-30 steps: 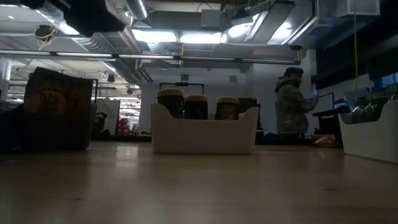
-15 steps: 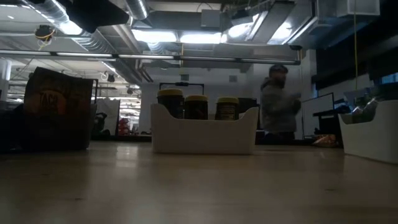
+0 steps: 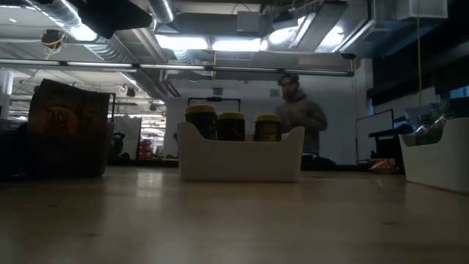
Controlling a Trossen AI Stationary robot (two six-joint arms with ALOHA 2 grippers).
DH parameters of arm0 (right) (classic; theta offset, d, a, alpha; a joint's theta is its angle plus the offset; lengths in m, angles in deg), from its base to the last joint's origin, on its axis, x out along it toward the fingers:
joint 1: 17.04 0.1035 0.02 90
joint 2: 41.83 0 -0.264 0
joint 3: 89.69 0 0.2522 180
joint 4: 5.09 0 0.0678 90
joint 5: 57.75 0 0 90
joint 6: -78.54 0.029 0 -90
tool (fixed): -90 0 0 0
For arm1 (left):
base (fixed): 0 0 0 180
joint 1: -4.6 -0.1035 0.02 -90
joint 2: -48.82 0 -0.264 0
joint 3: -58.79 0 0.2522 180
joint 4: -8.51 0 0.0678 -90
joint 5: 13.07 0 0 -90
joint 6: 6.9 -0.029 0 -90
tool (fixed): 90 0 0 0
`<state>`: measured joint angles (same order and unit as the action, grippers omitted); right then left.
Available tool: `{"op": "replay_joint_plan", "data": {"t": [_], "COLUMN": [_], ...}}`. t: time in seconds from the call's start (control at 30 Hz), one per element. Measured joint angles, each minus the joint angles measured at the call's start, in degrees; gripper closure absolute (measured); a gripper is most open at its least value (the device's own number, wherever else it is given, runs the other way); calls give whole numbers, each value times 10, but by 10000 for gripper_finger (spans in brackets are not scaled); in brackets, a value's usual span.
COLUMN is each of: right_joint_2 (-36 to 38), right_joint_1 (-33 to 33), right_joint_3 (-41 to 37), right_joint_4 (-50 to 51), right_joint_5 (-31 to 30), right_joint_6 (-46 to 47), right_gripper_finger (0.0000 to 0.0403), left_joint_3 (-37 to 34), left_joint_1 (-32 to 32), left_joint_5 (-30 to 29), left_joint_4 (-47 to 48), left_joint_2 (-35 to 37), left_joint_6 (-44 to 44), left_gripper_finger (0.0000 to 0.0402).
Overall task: Sort spices by type
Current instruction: Put the green seasoning bottle into the right white bin, then put the orange seasoning pack into the black bin
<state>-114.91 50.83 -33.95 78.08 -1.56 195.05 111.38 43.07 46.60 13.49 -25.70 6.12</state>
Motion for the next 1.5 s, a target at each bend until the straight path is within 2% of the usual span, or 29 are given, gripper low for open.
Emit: {"op": "replay_joint_plan", "data": {"t": [0.5,0.6,0.83,1.07,1.27,1.5], "right_joint_2": [0,0,0,2,2,2], "right_joint_1": [0,0,0,0,-25,-85], "right_joint_3": [14,14,15,87,162,192], "right_joint_4": [-2,-9,-8,69,115,83], "right_joint_5": [25,36,64,74,36,-43], "right_joint_6": [1,7,-7,-13,-23,-127], "right_gripper_finger": [171,150,70,45,52,54], "left_joint_3": [0,0,0,0,0,0], "left_joint_1": [0,0,0,0,0,2], "left_joint_5": [0,0,0,0,0,0], "left_joint_4": [0,0,0,0,0,3], "left_joint_2": [0,0,0,0,0,0], "left_joint_6": [0,0,0,-2,-1,0], "left_gripper_finger": [52,52,52,52,52,52]}}
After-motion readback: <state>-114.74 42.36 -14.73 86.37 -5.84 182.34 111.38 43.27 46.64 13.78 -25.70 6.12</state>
